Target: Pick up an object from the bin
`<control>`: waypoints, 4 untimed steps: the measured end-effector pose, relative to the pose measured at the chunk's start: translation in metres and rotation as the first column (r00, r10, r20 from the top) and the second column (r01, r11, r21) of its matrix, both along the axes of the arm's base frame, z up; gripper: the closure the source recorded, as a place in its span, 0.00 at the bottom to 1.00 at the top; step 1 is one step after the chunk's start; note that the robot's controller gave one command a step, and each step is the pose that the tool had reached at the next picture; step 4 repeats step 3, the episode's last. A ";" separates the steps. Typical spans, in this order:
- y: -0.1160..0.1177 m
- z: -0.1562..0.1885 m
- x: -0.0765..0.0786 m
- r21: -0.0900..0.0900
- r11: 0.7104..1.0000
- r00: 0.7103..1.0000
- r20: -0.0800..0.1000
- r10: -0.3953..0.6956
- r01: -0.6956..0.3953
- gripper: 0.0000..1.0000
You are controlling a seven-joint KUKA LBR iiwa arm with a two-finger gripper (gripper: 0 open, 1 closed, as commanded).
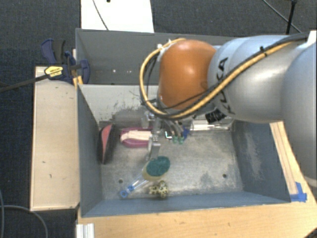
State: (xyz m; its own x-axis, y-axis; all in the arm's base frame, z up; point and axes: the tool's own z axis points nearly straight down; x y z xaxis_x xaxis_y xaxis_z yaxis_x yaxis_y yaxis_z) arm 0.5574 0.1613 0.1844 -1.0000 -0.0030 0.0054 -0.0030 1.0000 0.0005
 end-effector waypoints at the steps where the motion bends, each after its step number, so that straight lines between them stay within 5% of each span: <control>1: -0.033 -0.112 -0.046 -0.003 0.775 0.775 0.010 0.632 -0.632 0.00; 2: -0.031 -0.111 -0.044 -0.004 0.779 0.778 0.019 0.627 -0.627 1.00; 3: -0.010 0.044 -0.050 -0.004 0.784 0.784 0.016 0.620 -0.620 1.00; 4: -0.010 0.044 -0.050 -0.004 0.784 0.784 0.016 0.620 -0.620 1.00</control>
Offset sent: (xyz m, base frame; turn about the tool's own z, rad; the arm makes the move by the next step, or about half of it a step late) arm -0.0480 -0.0328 -0.1144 -0.6854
